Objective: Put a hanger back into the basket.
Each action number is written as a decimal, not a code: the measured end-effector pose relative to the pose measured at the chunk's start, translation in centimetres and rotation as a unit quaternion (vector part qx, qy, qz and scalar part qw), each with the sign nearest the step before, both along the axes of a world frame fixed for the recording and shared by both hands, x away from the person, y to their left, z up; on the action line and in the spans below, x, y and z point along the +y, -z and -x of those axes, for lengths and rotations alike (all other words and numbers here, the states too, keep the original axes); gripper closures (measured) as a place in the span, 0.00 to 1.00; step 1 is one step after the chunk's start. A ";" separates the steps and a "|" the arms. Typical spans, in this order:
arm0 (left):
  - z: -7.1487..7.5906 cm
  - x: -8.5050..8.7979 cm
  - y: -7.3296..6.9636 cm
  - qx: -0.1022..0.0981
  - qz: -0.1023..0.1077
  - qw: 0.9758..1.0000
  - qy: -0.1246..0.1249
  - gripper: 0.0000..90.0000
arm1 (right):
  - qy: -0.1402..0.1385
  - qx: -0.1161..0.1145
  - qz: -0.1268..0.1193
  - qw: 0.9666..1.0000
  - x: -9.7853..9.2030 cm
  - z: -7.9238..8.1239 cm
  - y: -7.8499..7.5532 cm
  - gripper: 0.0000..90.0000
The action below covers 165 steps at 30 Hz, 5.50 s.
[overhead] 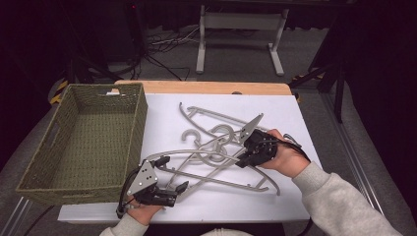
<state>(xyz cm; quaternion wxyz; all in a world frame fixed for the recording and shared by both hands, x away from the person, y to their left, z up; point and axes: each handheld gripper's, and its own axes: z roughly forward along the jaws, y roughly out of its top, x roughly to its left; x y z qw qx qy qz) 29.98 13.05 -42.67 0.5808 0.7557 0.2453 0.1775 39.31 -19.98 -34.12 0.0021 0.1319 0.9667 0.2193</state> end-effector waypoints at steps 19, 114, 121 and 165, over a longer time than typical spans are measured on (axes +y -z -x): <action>-0.6 -1.1 -3.0 0.039 -0.014 0.998 0.037 0.07 | -0.022 -0.068 0.037 0.997 -0.4 2.0 -2.0 0.89; -4.2 -4.5 -12.0 0.108 -0.183 0.967 0.141 0.88 | 0.089 -0.130 -0.336 0.929 -11.0 5.5 -4.4 0.03; -4.6 -3.9 -13.8 0.102 -0.171 0.972 0.127 0.88 | 0.114 -0.149 -0.373 0.909 -12.4 5.7 -2.9 0.00; -6.3 9.2 -17.7 0.089 -0.107 0.989 -0.059 0.88 | 0.250 -0.194 -0.371 0.873 -12.0 4.8 6.1 0.00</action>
